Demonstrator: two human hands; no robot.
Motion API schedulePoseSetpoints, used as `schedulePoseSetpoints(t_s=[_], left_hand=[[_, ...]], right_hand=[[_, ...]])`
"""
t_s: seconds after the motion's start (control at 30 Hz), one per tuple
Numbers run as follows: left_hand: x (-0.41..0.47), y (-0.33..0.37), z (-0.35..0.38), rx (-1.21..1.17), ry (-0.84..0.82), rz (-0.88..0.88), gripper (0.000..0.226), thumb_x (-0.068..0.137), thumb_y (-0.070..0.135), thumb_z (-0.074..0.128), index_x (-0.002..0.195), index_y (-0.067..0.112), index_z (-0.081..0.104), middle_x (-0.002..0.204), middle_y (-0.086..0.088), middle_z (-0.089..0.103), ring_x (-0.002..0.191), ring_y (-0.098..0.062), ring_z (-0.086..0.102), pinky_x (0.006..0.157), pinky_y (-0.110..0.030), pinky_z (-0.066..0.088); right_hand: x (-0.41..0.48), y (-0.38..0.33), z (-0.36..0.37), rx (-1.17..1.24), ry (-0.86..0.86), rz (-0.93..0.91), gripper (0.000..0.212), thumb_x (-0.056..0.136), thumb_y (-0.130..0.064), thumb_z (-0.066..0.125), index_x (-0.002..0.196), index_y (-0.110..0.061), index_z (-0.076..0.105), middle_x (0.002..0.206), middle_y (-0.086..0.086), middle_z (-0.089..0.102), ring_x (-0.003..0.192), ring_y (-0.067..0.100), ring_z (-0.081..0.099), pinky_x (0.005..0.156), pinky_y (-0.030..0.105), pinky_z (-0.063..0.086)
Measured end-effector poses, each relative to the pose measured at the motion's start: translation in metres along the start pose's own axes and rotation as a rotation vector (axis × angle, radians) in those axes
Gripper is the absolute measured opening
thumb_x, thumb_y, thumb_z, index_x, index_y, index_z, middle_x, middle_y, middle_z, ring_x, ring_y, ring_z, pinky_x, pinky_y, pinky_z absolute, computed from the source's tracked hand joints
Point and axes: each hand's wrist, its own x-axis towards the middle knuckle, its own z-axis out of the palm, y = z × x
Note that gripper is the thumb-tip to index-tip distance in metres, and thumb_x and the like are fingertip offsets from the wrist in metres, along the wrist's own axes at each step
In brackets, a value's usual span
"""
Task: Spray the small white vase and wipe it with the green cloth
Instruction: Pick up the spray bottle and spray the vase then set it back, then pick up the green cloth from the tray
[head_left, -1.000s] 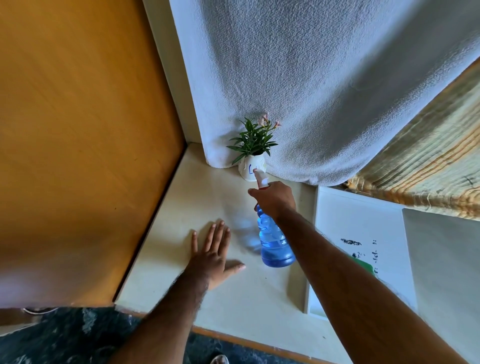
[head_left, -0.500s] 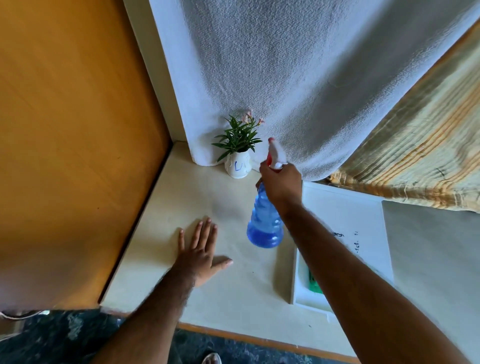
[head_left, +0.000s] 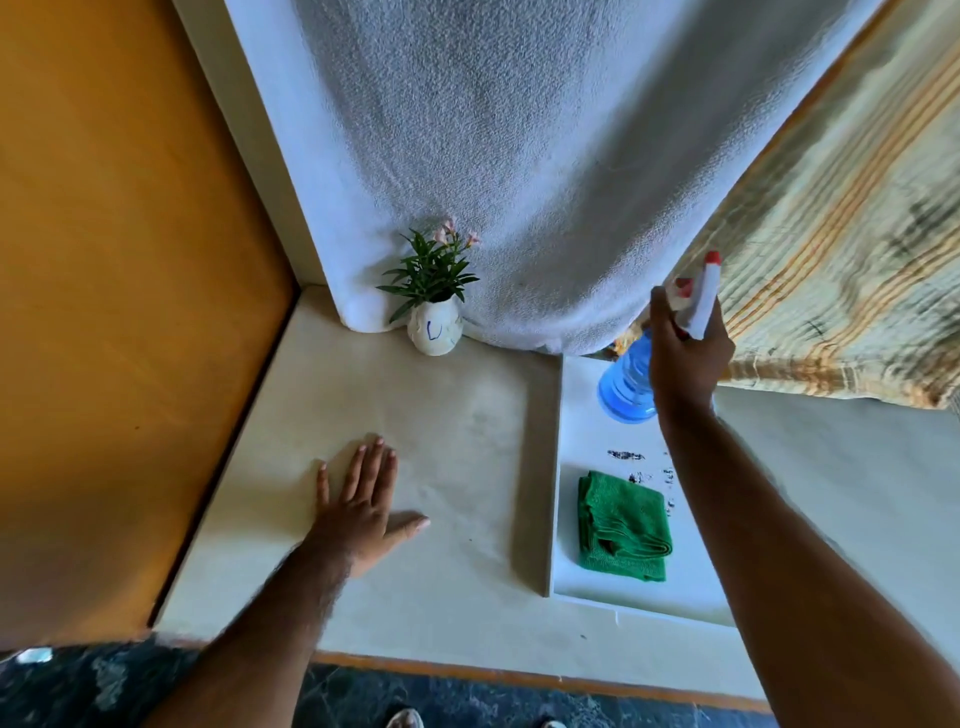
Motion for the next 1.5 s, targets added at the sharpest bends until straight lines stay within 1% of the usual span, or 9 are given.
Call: schedulePoseSetpoints(t_s=[0.1,0.3,0.57,0.7,0.83,0.97,1.07,1.27,1.5], left_hand=[[0.000,0.000,0.000,0.008,-0.002,-0.004,0.119,0.057,0.093,-0.017,0.149,0.018,-0.027,0.156,-0.001,-0.038,0.144,-0.016,-0.031,0.114,-0.062,-0.016],[0.001,-0.001,0.002,0.000,0.006,-0.002,0.111,0.065,0.093,-0.006,0.142,0.019,-0.034,0.155,-0.001,-0.039,0.144,-0.016,-0.031,0.114,-0.062,-0.015],[0.001,-0.003,0.002,0.010,-0.011,-0.003,0.109,0.062,0.093,-0.012,0.140,0.022,-0.039,0.153,-0.001,-0.042,0.142,-0.016,-0.034,0.114,-0.063,-0.015],[0.001,-0.002,0.000,0.033,-0.026,-0.006,0.108,0.064,0.092,-0.010,0.139,0.021,-0.040,0.152,-0.001,-0.044,0.142,-0.018,-0.035,0.114,-0.063,-0.014],[0.000,0.000,-0.001,0.012,-0.037,-0.012,0.112,0.059,0.094,-0.015,0.143,0.023,-0.036,0.151,0.002,-0.047,0.138,-0.015,-0.041,0.114,-0.063,-0.017],[-0.001,0.000,-0.001,0.004,-0.030,-0.004,0.108,0.063,0.093,-0.010,0.143,0.024,-0.036,0.151,0.003,-0.046,0.138,-0.014,-0.042,0.113,-0.062,-0.018],[-0.001,-0.001,-0.001,0.003,-0.023,0.001,0.108,0.065,0.092,-0.007,0.144,0.023,-0.035,0.151,0.003,-0.046,0.137,-0.013,-0.042,0.113,-0.061,-0.019],[0.000,0.001,0.004,0.004,-0.002,-0.006,0.113,0.063,0.093,-0.009,0.147,0.021,-0.030,0.153,0.002,-0.043,0.141,-0.014,-0.037,0.114,-0.061,-0.018],[0.000,0.001,0.007,-0.003,0.056,-0.001,0.115,0.059,0.093,-0.015,0.147,0.020,-0.029,0.153,0.002,-0.041,0.142,-0.014,-0.035,0.113,-0.060,-0.019]], right_hand=[[-0.004,0.015,-0.007,-0.014,-0.022,-0.040,0.032,0.086,-0.052,0.077,0.107,-0.069,0.059,0.093,0.002,0.076,0.088,0.025,0.075,0.084,0.040,0.060],[-0.007,0.042,-0.010,-0.034,-0.063,-0.010,0.056,0.084,-0.058,0.076,0.125,-0.020,0.068,0.091,0.005,0.075,0.090,0.024,0.075,0.086,0.044,0.059],[-0.011,0.052,-0.012,-0.075,-0.144,0.063,0.044,0.082,-0.048,0.079,0.109,-0.016,0.066,0.068,-0.013,0.055,0.065,0.000,0.053,0.074,0.031,0.051],[-0.028,0.051,-0.027,-0.090,-0.194,0.191,0.060,0.079,-0.053,0.081,0.124,-0.022,0.057,0.107,-0.011,0.069,0.101,0.008,0.065,0.098,0.039,0.051],[-0.099,0.051,-0.057,-0.007,-0.152,0.309,0.099,0.075,-0.060,0.077,0.156,-0.025,0.032,0.157,-0.004,0.042,0.142,0.007,0.039,0.122,0.040,0.028],[-0.163,0.077,-0.105,-0.369,-0.521,-0.049,0.100,0.080,-0.053,0.072,0.159,-0.012,0.026,0.165,0.004,0.028,0.153,0.017,0.022,0.123,0.036,0.021],[-0.173,0.101,-0.129,-0.599,-0.778,-0.343,0.107,0.077,-0.042,0.081,0.159,-0.002,0.024,0.168,0.013,0.020,0.155,0.027,0.013,0.122,0.049,0.025],[-0.163,0.108,-0.132,-0.886,-0.934,-0.453,0.102,0.076,-0.032,0.085,0.157,-0.003,0.031,0.166,0.017,0.022,0.153,0.031,0.020,0.120,0.049,0.030],[-0.161,0.099,-0.116,-0.869,-0.747,-0.305,0.079,0.061,0.031,0.071,0.135,0.004,0.061,0.138,0.024,0.061,0.118,0.044,0.065,0.088,0.052,0.055]])
